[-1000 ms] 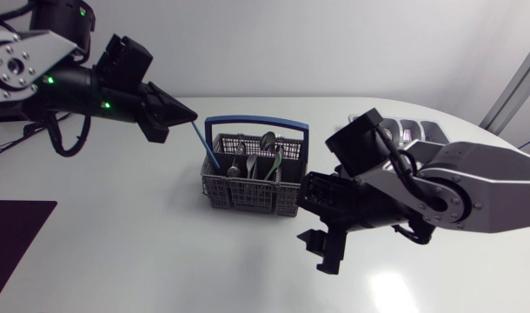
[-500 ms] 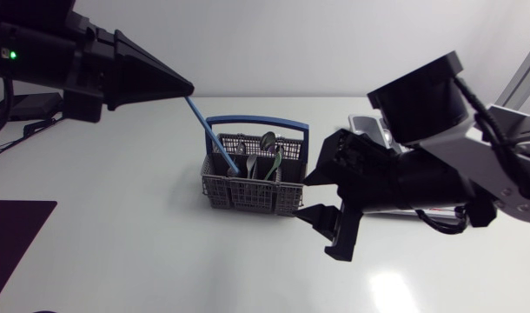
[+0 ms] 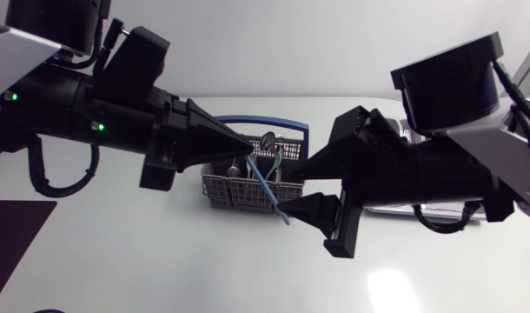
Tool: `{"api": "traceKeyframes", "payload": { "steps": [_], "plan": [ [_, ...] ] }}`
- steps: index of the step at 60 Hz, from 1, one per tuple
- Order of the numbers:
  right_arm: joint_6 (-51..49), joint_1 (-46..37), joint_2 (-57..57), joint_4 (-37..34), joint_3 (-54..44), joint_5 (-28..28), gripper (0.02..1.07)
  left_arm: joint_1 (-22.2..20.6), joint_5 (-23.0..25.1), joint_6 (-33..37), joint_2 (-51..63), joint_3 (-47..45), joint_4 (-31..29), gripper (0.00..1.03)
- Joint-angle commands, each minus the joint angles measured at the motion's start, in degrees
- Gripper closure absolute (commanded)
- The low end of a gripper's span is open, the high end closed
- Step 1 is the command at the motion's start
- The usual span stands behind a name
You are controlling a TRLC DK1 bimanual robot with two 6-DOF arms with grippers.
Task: Unload the cutlery basket into the drawer organizer.
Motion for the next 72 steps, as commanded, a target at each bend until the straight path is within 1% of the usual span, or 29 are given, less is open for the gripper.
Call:
{"api": "traceKeyframes", "payload": {
  "steps": [1,6,8,12,13,14,18,19,22,23,26,27,28,34,36,39,41,42,43,44,47,48,49,57,59,63,67,69,72],
  "plan": [
    [1.92,-0.42,1.39,1.30,-1.66,-1.07,0.35,-0.87,1.03,-3.08,1.47,-1.80,2.14,1.00],
    [1.92,-0.42,2.62,2.79,-2.19,-1.69,0.36,-1.75,1.03,-4.31,2.35,-1.97,3.90,1.00],
    [1.74,-0.42,3.06,2.97,-2.10,-2.22,0.43,-2.01,1.03,-4.58,2.70,-1.89,4.07,1.00],
    [1.57,-0.42,3.59,3.58,-2.01,-2.74,0.54,-2.19,1.03,-4.75,3.05,-1.71,4.25,1.00],
    [1.39,-0.42,3.59,3.67,-2.01,-2.74,0.58,-2.28,1.03,-4.84,3.14,-1.71,4.25,1.00],
    [1.13,-0.42,3.68,3.67,-2.01,-2.74,0.63,-2.37,1.03,-5.02,3.14,-1.62,4.43,1.00],
    [0.86,-0.42,3.77,3.76,-1.84,-3.01,0.76,-2.37,1.03,-5.55,3.23,-1.71,5.04,1.00],
    [0.78,-0.51,3.85,3.76,-1.84,-3.27,0.81,-2.37,1.03,-5.55,3.32,-1.71,5.13,1.00],
    [0.42,-0.78,4.21,3.67,-1.66,-3.97,0.93,-2.28,1.03,-5.72,3.32,-1.71,5.13,1.00],
    [0.25,-0.86,4.21,3.67,-1.66,-4.06,0.95,-2.28,1.03,-5.72,3.40,-1.71,5.13,1.00],
    [0.25,-1.13,4.65,3.32,-1.58,-4.24,0.97,-2.28,1.03,-5.81,3.40,-1.71,5.22,1.00],
    [0.16,-1.22,5.00,3.23,-1.58,-4.50,1.00,-2.28,1.03,-5.81,3.40,-1.80,5.22,1.00],
    [0.07,-1.30,5.17,3.23,-1.58,-4.76,1.02,-2.28,1.03,-5.81,3.40,-1.71,5.22,1.00],
    [-0.89,-1.83,5.61,2.09,-2.10,-5.73,1.02,-2.19,1.03,-5.98,3.76,-1.71,5.22,1.00],
    [-0.98,-1.83,5.52,1.91,-2.28,-5.82,1.02,-2.10,1.03,-6.07,3.84,-1.71,5.39,0.97],
    [-1.69,-1.83,5.52,1.30,-2.63,-5.82,1.02,-1.84,1.03,-6.34,3.93,-1.62,5.66,0.84],
    [-1.86,-1.83,5.52,1.21,-2.89,-5.82,1.02,-1.57,1.03,-6.60,3.93,-1.45,5.92,0.73],
    [-2.13,-1.83,5.52,0.95,-3.07,-5.82,1.02,-1.49,0.94,-7.04,4.02,-1.27,6.18,0.65],
    [-2.21,-1.83,5.52,0.86,-3.16,-5.82,1.02,-1.40,0.94,-7.13,4.02,-1.27,6.36,0.63],
    [-2.39,-1.83,5.52,0.51,-3.25,-5.82,1.02,-1.31,0.94,-7.30,4.02,-1.01,6.62,0.58],
    [-2.92,-1.92,5.35,-0.02,-3.77,-5.73,1.02,-0.52,0.94,-7.39,4.02,0.31,6.71,0.36],
    [-3.09,-2.01,5.35,-0.37,-3.95,-5.64,1.02,0.01,0.94,-7.39,4.02,0.75,6.80,0.29],
    [-3.36,-2.09,5.35,-0.64,-4.04,-5.64,1.02,0.54,0.85,-7.39,4.02,1.28,6.97,0.25],
    [-5.11,-4.03,4.12,-2.57,-5.71,-5.56,1.02,4.49,0.41,-7.30,4.19,4.09,8.12,0.16],
    [-5.47,-5.08,3.33,-2.75,-6.50,-5.56,1.02,6.51,0.41,-7.22,4.63,5.06,8.12,0.16],
    [-6.70,-7.37,2.01,-4.15,-7.38,-5.56,1.02,8.80,0.41,-7.04,5.34,6.02,7.85,0.16],
    [-7.66,-10.44,0.51,-5.29,-7.99,-5.64,1.02,11.43,0.32,-5.37,6.57,6.99,5.57,0.16],
    [-8.45,-12.91,-0.10,-6.09,-8.25,-5.73,1.02,12.40,0.23,-3.96,7.36,7.61,3.37,0.16],
    [-9.33,-16.25,-0.45,-7.14,-8.17,-6.08,1.02,13.63,-1.26,-0.89,8.77,8.49,-0.32,0.16]
  ]
}}
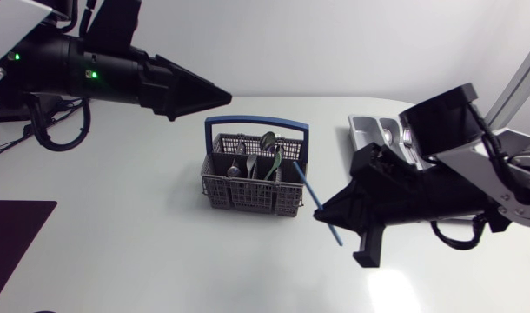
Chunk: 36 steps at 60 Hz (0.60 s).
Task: Unload the cutlery basket into the drawer organizer.
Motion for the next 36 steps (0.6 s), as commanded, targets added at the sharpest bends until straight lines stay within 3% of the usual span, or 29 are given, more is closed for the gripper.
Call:
{"api": "traceKeyframes", "payload": {
  "steps": [1,17,31,36],
  "plan": [
    [-2.45,-4.66,-1.48,-1.68,-1.48,-0.40,1.02,1.96,-1.26,4.25,3.04,2.02,-4.02,0.16],
    [-0.25,-25.14,6.87,1.84,2.83,-1.10,1.02,1.78,-11.63,9.79,5.24,-3.52,-4.98,0.17],
    [9.59,-30.94,21.90,6.67,11.62,1.36,1.02,-0.15,-15.06,9.35,6.64,-5.72,-4.81,0.18],
    [13.28,-31.21,27.70,8.52,15.31,5.05,1.02,-0.24,-16.03,8.03,7.52,-6.07,-4.72,0.20]
  ]
}}
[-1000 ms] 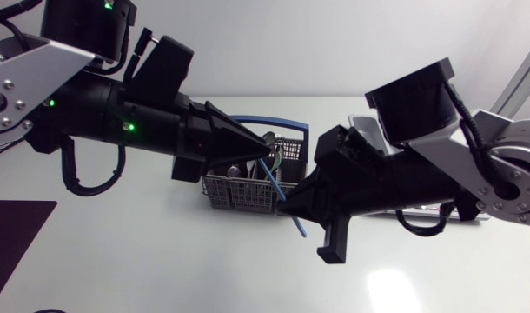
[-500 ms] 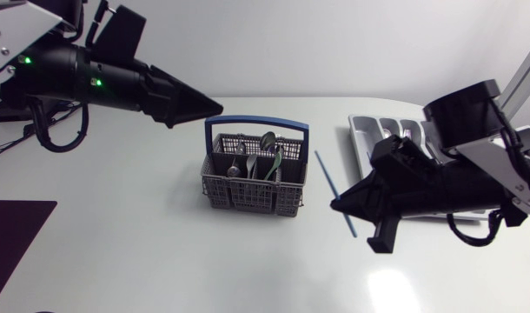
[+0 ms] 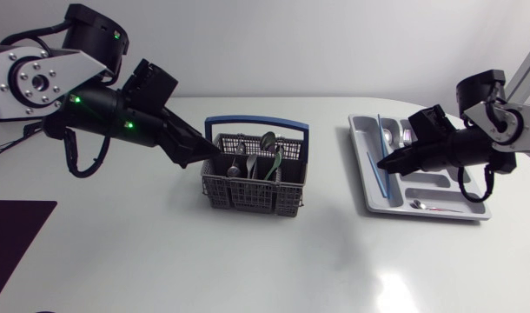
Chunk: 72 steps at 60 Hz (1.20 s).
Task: Unload the cutlery basket into the drawer organizer.
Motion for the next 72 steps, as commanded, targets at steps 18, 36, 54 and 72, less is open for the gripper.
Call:
{"api": "traceKeyframes", "payload": {
  "steps": [18,36,54,72],
  "plan": [
    [13.90,-0.52,19.80,2.73,12.63,9.11,1.01,-1.05,-2.93,-1.70,3.99,-3.61,0.29,0.21],
    [14.78,0.18,24.90,1.86,15.26,14.21,0.81,-1.58,-2.93,-1.70,7.07,-3.35,1.78,0.23],
    [14.08,1.32,22.35,0.45,13.24,15.97,0.19,-2.72,-2.93,-1.09,9.62,-2.03,3.54,0.34],
    [13.81,3.26,15.49,0.45,9.02,16.67,0.17,-2.98,-2.84,-1.17,14.01,1.40,4.86,0.44]
  ]
}}
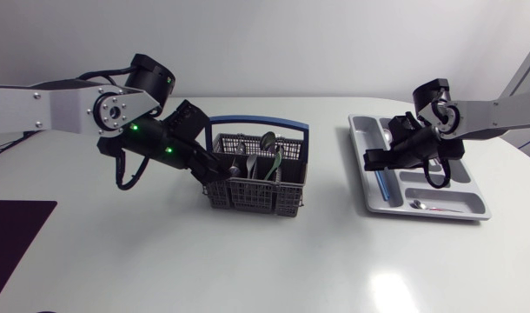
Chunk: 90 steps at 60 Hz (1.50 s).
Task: Unload the cutlery basket into the drawer organizer.
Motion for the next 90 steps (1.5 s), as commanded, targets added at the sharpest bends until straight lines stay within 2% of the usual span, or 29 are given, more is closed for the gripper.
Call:
{"api": "traceKeyframes", "payload": {
  "steps": [1,6,15,25,37,42,48,70,78,83,90],
  "plan": [
    [0.52,0.79,-2.58,-0.77,-2.10,0.43,0.17,-0.40,-0.02,-0.52,1.86,2.10,0.42,0.44],
    [0.44,1.32,-3.81,-0.77,-2.89,0.43,0.17,-0.76,-0.02,-0.69,2.74,2.80,0.86,0.49],
    [0.26,2.28,-6.10,-0.77,-4.04,0.34,0.17,-0.84,0.07,-0.96,4.85,4.12,0.77,0.50],
    [0.26,3.86,-8.73,-0.86,-5.00,0.43,0.17,-0.93,1.39,-1.57,6.96,5.88,0.60,0.71],
    [0.26,4.92,-10.32,-0.95,-5.97,0.43,0.17,-1.02,3.94,-1.57,8.10,6.84,-0.81,0.85],
    [0.26,5.36,-11.11,-1.13,-6.41,0.43,0.17,-0.93,5.08,-1.66,8.19,7.28,-1.95,0.95],
    [0.17,5.45,-12.07,-1.30,-7.03,0.52,0.17,-0.84,6.49,-2.01,8.37,8.16,-3.71,1.00],
    [-0.36,7.47,-15.33,-1.92,-9.14,1.57,0.15,-0.14,10.44,-3.07,8.19,13.35,-10.30,1.00],
    [-0.44,8.61,-17.17,-2.71,-9.40,1.83,0.15,1.09,13.78,-4.74,8.10,16.95,-14.17,1.00],
    [-0.80,9.14,-18.49,-3.59,-9.31,1.83,0.16,3.02,18.88,-6.67,8.37,20.12,-17.77,1.00],
    [-2.20,10.19,-21.13,-4.47,-9.57,1.66,0.15,4.34,22.92,-7.11,7.57,23.54,-23.22,1.00]
  ]
}}
